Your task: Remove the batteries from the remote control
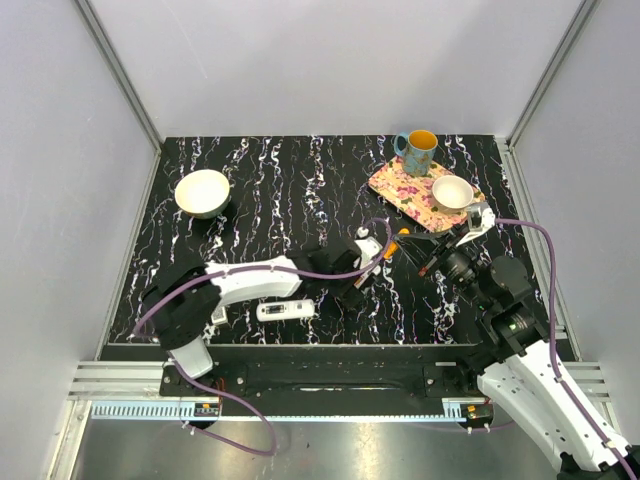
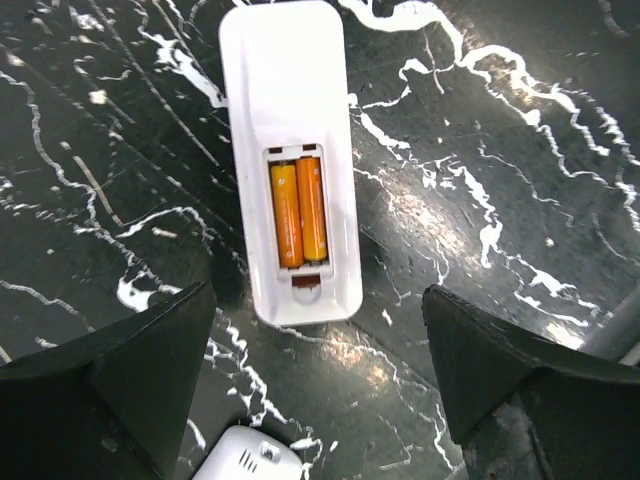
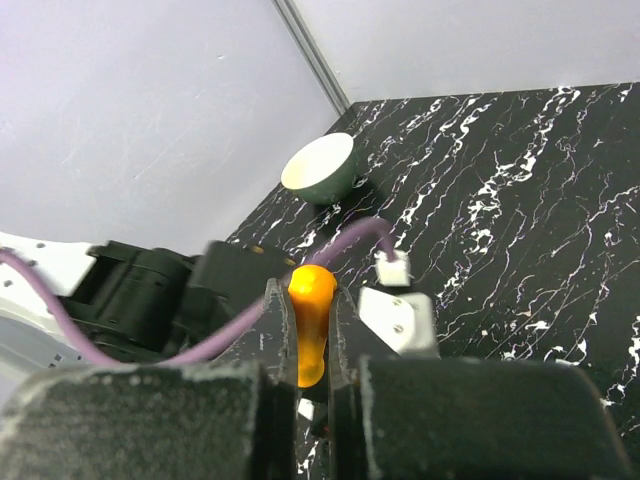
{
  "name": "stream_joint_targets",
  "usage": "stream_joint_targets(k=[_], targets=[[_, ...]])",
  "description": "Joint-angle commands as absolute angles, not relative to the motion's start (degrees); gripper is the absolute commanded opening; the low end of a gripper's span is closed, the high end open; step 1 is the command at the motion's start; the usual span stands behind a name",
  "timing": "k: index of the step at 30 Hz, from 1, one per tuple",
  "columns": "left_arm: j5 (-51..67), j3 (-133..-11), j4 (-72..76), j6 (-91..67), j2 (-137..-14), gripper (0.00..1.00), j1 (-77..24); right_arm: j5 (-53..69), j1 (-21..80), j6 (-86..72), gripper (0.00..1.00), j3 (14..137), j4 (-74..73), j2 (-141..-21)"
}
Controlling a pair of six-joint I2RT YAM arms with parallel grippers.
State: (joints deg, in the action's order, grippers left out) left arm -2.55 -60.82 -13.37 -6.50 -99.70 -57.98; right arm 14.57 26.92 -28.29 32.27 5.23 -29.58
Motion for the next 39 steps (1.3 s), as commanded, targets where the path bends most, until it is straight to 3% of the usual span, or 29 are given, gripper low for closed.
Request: stream_joint_targets(k=[1, 5, 14, 20, 24, 29, 39], targets=[[-0.9, -55.8, -7.0, -10.5, -90.7, 0.90, -55.8, 13.4, 27.0, -27.9, 0.00, 33.0, 6.2, -30.8], [5.0, -48.8, -3.0, -15.5, -83.6, 0.88, -52.0, 9.2, 27.0, -29.2, 0.00, 33.0, 4.5, -35.3], [11.6, -40.1, 2.4, -20.9, -76.2, 0.73, -50.0, 9.7, 26.9, -29.6, 0.00, 30.2, 10.1, -46.5], [14.2, -42.2, 5.6, -21.6, -81.1, 0.49, -53.3, 8.2, 25.9, -30.0, 0.00, 29.8, 12.8, -51.5], [15.5, -45.9, 7.3, -22.8, -87.2, 0.22, -55.2, 9.4, 24.1, -31.2, 0.00, 29.9, 13.4, -53.8], [14.7, -49.5, 8.2, -24.3, -95.5, 0.00, -55.4, 9.7, 23.6, -31.4, 0.00, 29.4, 14.0, -54.9], [7.4, -51.7, 2.8, -24.7, -100.7, 0.00, -55.1, 10.2, 23.5, -31.2, 0.00, 29.1, 14.1, -55.5]])
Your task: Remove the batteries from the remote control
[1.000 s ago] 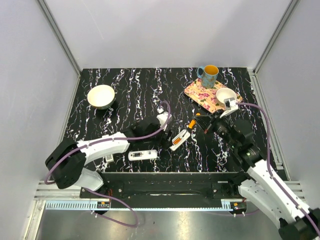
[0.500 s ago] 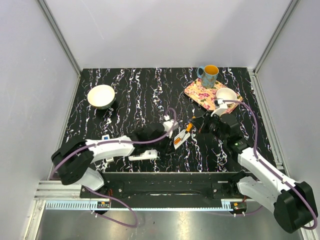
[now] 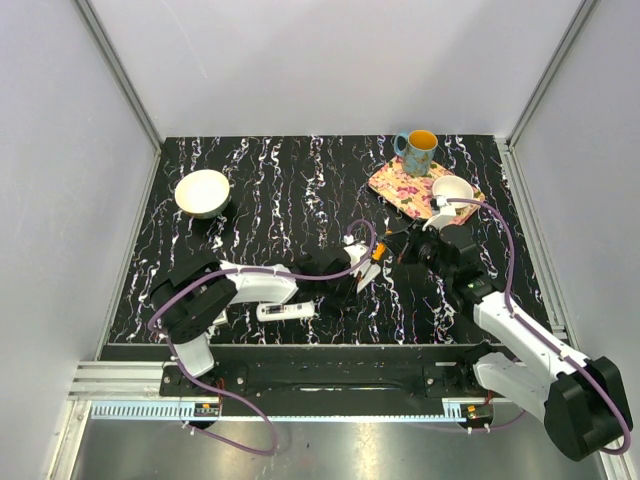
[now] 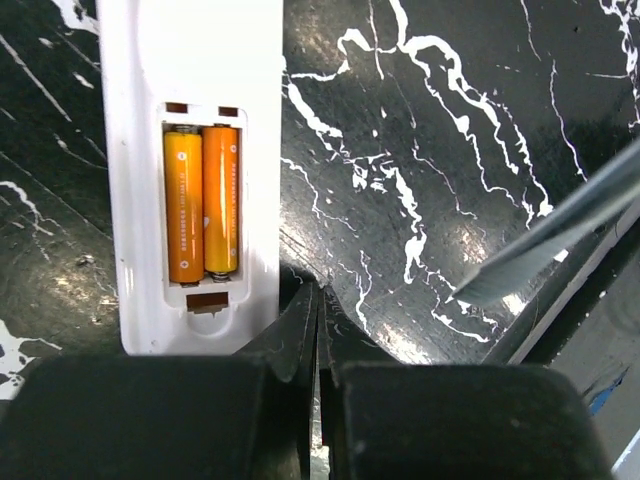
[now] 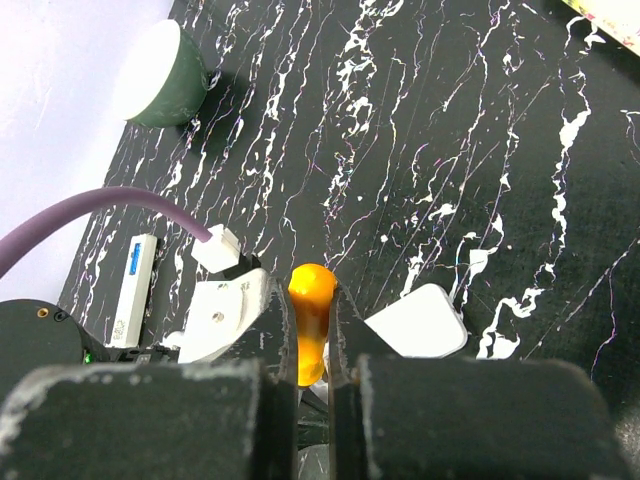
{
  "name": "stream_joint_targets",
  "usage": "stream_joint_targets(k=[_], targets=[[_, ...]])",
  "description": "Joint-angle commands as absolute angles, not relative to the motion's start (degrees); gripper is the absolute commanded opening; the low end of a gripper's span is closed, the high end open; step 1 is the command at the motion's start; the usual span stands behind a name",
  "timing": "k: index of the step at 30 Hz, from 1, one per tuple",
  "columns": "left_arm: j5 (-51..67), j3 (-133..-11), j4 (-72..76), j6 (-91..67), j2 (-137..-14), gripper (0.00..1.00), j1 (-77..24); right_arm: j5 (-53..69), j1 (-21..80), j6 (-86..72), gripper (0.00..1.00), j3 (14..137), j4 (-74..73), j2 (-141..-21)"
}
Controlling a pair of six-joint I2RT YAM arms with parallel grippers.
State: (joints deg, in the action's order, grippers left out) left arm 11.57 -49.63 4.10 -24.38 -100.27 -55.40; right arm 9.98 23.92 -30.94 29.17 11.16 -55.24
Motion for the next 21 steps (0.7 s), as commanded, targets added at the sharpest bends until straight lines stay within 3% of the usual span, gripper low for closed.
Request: stream_joint_targets(k=[1, 15, 17, 20, 21], targets=[[6.6, -51.6, 2.2, -24.8, -100.6, 0.00, -55.0, 10.1, 23.5, -31.2, 0.00, 29.0, 14.1, -55.6], [15.5, -48.2, 6.2, -21.6, -97.1, 0.01, -53.1, 10.8, 23.5, -30.7, 0.00, 28.9, 15.6, -57.9], [19.3, -46.6, 10.7, -21.6, -95.3, 0.04, -53.2, 11.0, 23.5, -30.2, 0.00, 28.9, 15.7, -58.2], [20.5, -43.6, 14.5, -21.9, -89.9, 0.18, -53.0, 12.6, 23.6, -29.3, 0.00, 28.7, 16.3, -58.1], [20.4, -42.6, 14.8, -21.9, -87.1, 0.28, -52.9, 13.0, 23.5, -29.1, 0.00, 28.7, 16.5, -57.8]])
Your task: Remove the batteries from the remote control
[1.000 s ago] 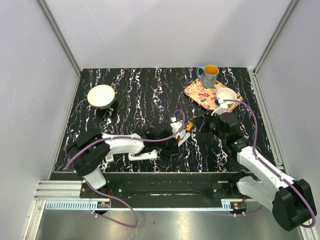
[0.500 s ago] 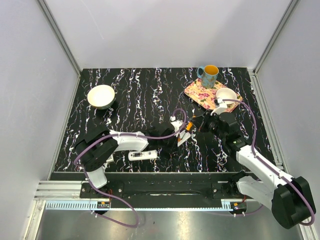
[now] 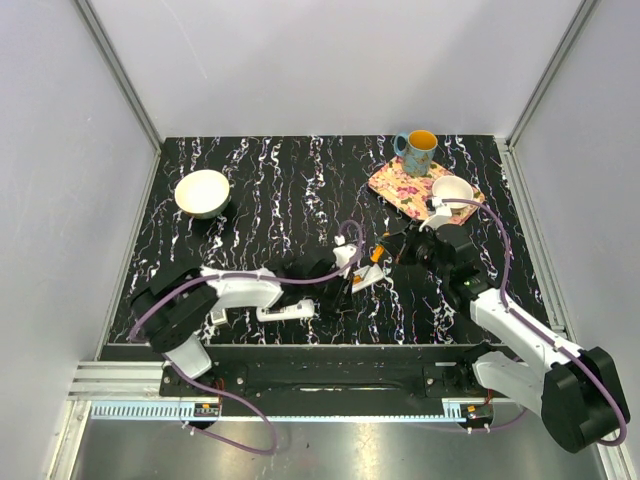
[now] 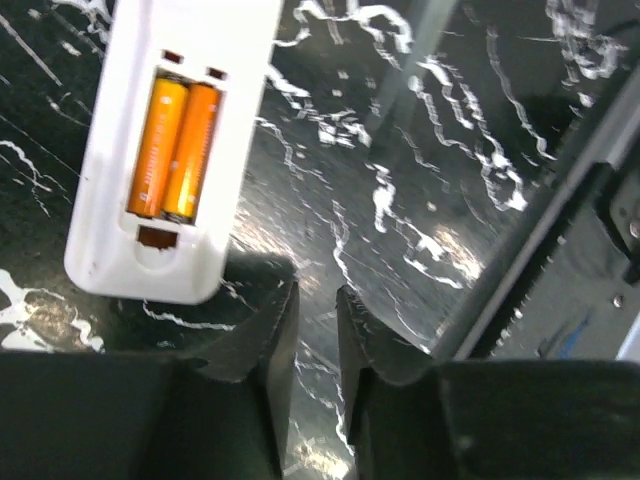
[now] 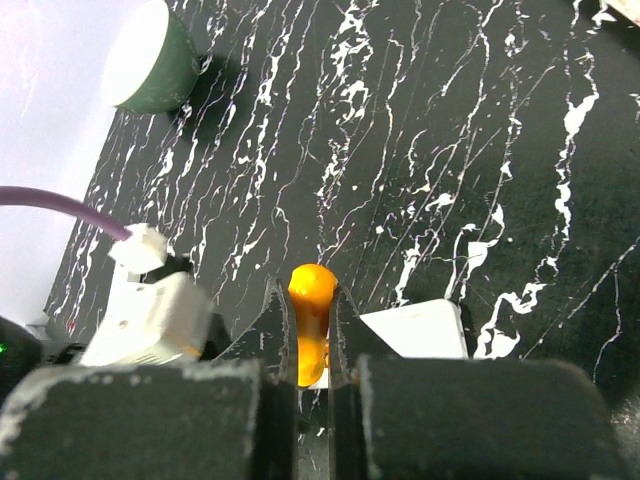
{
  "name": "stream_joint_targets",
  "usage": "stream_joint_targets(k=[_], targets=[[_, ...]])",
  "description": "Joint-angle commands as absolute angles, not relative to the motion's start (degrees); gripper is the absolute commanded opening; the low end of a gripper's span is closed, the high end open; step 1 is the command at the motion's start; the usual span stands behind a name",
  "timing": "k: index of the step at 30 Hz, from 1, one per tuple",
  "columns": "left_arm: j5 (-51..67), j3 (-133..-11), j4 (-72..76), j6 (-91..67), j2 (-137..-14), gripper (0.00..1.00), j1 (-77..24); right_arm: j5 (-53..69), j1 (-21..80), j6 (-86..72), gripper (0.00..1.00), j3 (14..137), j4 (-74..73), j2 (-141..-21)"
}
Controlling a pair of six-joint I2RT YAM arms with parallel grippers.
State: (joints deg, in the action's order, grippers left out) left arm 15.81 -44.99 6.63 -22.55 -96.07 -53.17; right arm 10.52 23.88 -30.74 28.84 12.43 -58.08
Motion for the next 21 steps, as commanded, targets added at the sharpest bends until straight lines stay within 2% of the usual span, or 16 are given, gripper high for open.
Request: stream_joint_targets(k=[1, 3, 4, 7, 17, 21], targets=[[20.6, -42.2, 15.2, -21.7, -85.7, 0.33, -52.6, 13.4, 23.5, -28.9, 0.00, 28.4, 17.0, -57.6], [21.9, -40.8, 16.3, -21.3, -81.6, 0.45, -51.8, 13.7, 23.5, -28.6, 0.00, 28.1, 17.9, -57.4], [22.1, -40.4, 16.7, -21.2, -80.3, 0.59, -51.3, 14.2, 23.5, -28.1, 0.00, 28.1, 18.2, -57.6], [21.8, -39.4, 16.7, -21.0, -76.3, 0.72, -49.6, 14.6, 23.5, -27.2, 0.00, 28.5, 19.0, -58.2], [21.3, -39.0, 14.0, -21.2, -75.9, 0.74, -45.3, 15.0, 23.5, -25.1, 0.00, 27.7, 22.8, -61.3], [24.3, -42.8, 14.2, -19.8, -80.2, 0.76, -45.3, 20.6, 23.5, -24.4, 0.00, 27.9, 24.4, -62.5]])
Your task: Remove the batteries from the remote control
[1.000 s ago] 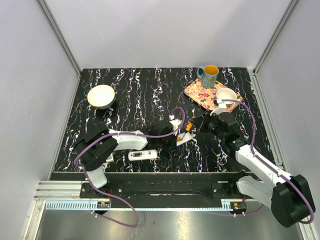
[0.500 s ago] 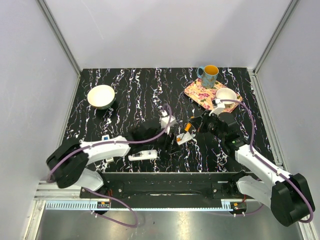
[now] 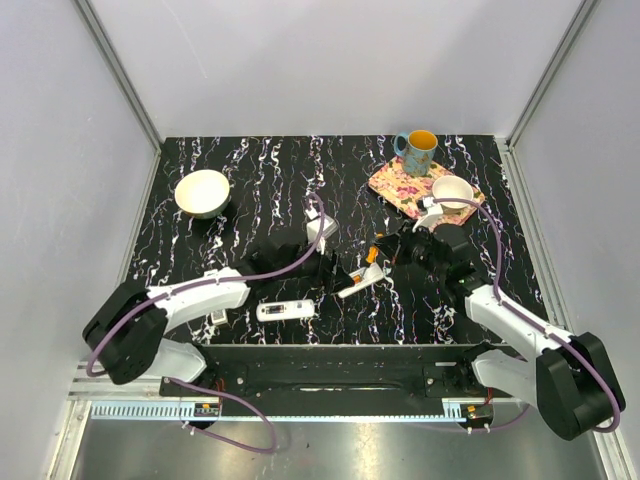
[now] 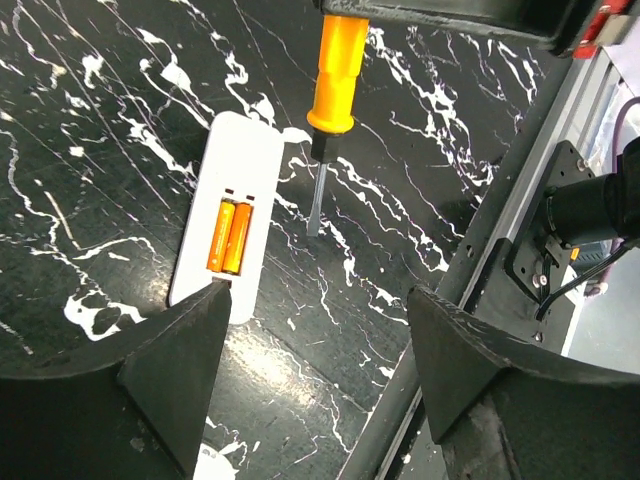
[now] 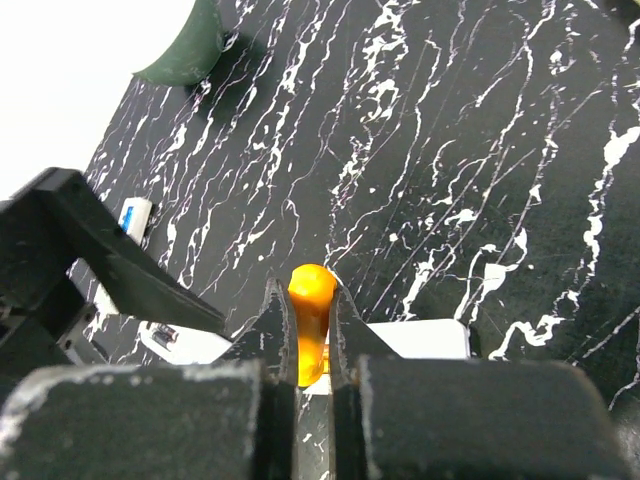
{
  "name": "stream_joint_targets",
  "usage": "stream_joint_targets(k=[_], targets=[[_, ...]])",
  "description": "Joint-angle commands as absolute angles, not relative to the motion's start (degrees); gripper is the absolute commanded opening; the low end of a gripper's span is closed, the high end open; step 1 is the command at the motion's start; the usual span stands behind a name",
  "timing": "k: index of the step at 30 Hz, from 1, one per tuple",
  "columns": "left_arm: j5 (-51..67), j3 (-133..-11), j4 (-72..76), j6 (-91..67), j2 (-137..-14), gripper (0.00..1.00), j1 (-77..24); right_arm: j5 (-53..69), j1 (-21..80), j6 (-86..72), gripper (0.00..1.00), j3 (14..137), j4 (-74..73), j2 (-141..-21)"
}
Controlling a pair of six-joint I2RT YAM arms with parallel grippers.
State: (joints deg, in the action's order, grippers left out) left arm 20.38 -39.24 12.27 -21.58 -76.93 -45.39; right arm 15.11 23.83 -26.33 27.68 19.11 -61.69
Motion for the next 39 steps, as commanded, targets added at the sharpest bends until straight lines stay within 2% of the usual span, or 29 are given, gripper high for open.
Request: stream_joint_targets(k=[1, 9, 11, 12, 13, 15, 17, 18, 19, 21, 22, 24, 25, 26, 29, 35, 39], targets=[[25.0, -43.8, 14.2, -19.6, -81.0, 0.77, -45.4, 22.3, 23.5, -25.3, 0.00, 27.9, 25.7, -62.8], [29.6, -50.7, 17.0, -20.6, -87.5, 0.78, -45.4, 29.8, 23.5, -32.8, 0.00, 27.9, 30.7, -61.1], [30.7, -51.3, 18.5, -21.1, -88.4, 0.71, -45.5, 30.7, 23.5, -34.5, 0.00, 27.4, 32.0, -60.8], [30.8, -51.4, 19.1, -21.4, -88.6, 0.66, -45.5, 31.1, 23.5, -35.1, 0.00, 27.2, 32.5, -61.0], [30.8, -51.4, 19.9, -21.8, -88.9, 0.43, -45.6, 31.5, 23.5, -35.9, 0.00, 27.0, 33.4, -61.1], [30.5, -51.3, 20.5, -22.7, -88.9, 0.17, -45.5, 32.7, 23.5, -36.8, 0.00, 27.0, 33.7, -61.1], [29.3, -50.7, 20.8, -23.3, -88.3, 0.00, -45.5, 33.9, 23.5, -37.7, 0.00, 27.0, 34.1, -61.0], [28.8, -50.5, 20.8, -23.4, -88.2, 0.00, -45.5, 34.2, 23.6, -38.1, 0.00, 26.9, 34.3, -60.9], [28.4, -50.3, 20.5, -23.4, -87.8, 0.00, -45.5, 34.3, 23.6, -38.1, 0.05, 26.9, 34.0, -60.7], [26.9, -49.5, 19.9, -23.4, -86.6, 0.00, -45.4, 34.1, 23.6, -37.9, 0.22, 27.2, 33.0, -60.2], [26.5, -49.2, 18.9, -23.3, -86.1, 0.00, -45.4, 33.8, 23.6, -36.8, 0.37, 28.2, 30.7, -59.8], [25.3, -48.4, 17.2, -22.8, -84.3, 0.00, -45.4, 32.7, 23.5, -35.6, 0.52, 29.2, 27.7, -58.3], [24.9, -48.2, 16.9, -22.3, -83.6, 0.00, -45.4, 31.8, 23.5, -35.5, 0.66, 29.6, 27.3, -57.8], [24.8, -47.6, 16.4, -22.2, -82.5, 0.00, -45.4, 31.5, 23.5, -35.5, 0.73, 29.9, 27.1, -57.2], [24.5, -47.2, 14.2, -21.6, -80.6, 0.00, -45.4, 29.6, 23.5, -36.5, 0.85, 31.0, 25.7, -56.0], [24.2, -45.7, 13.8, -22.1, -77.6, 0.00, -45.5, 31.3, 23.5, -39.5, 0.81, 31.6, 27.2, -59.1], [24.6, -45.9, 13.6, -22.6, -77.3, 0.00, -45.6, 34.1, 23.6, -42.6, 0.68, 32.1, 30.7, -61.7]])
